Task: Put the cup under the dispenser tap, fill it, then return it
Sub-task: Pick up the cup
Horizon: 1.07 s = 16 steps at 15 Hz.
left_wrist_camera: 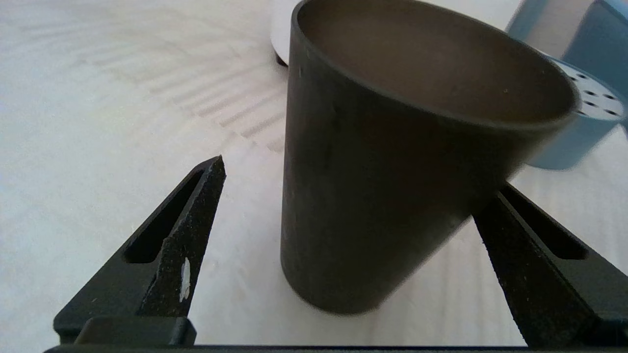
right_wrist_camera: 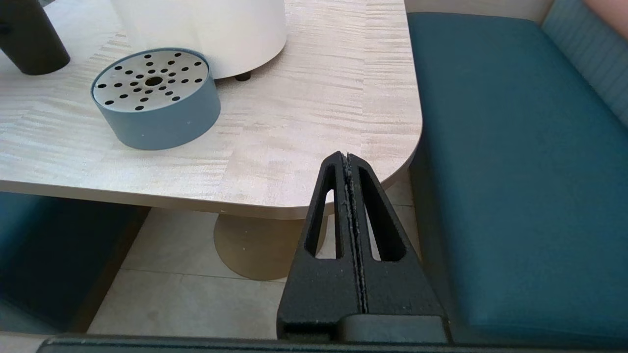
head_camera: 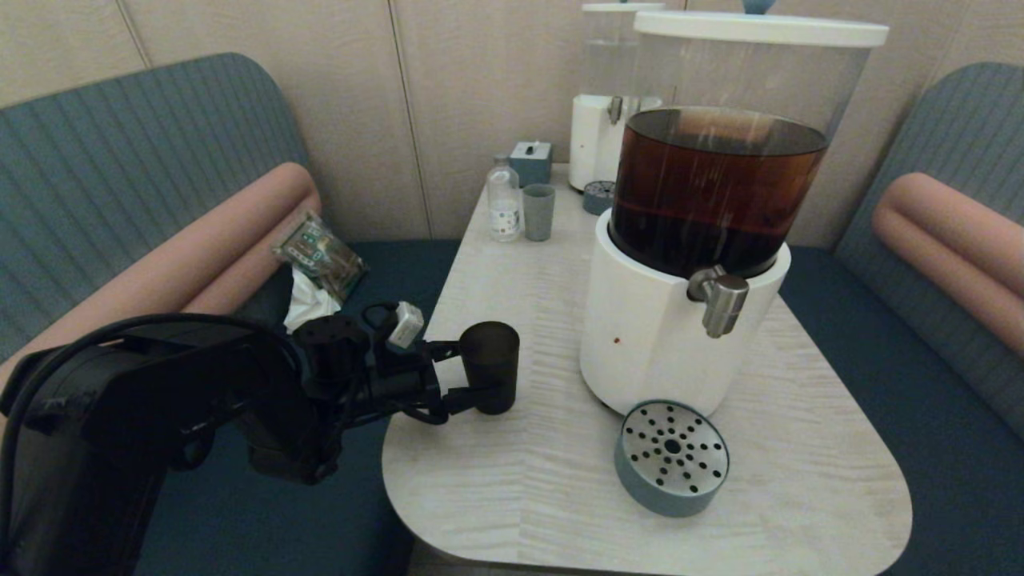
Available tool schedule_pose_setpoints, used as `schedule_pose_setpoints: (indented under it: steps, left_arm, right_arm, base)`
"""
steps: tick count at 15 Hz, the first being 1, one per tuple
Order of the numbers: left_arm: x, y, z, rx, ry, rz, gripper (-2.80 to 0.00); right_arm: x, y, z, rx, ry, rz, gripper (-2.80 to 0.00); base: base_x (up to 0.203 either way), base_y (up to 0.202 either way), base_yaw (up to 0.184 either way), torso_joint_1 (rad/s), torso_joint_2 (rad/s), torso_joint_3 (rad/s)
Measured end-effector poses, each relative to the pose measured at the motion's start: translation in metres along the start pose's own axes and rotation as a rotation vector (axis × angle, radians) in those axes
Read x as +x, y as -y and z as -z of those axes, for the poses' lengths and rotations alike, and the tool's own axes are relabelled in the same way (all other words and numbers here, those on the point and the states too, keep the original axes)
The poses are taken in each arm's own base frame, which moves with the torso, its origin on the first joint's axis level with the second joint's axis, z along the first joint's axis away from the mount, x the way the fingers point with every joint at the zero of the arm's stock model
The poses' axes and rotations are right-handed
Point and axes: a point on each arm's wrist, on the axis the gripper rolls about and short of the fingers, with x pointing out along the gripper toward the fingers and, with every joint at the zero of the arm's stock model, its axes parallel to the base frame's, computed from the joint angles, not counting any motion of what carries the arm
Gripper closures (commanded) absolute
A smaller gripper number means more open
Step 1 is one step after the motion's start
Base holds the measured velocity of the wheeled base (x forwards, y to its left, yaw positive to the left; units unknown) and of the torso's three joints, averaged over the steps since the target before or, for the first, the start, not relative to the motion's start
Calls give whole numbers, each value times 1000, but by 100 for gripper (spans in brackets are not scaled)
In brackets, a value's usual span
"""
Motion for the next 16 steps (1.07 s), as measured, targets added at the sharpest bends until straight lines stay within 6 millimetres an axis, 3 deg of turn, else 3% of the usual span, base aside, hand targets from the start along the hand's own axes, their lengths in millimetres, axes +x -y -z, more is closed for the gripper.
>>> schedule_pose_setpoints:
  steps: [16]
  left_arm:
    - [17,-4,2,11,11,-40,-280]
  right_arm:
    - [0,0,0,0,0,0,0]
  base:
    - [0,0,0,0,0,0]
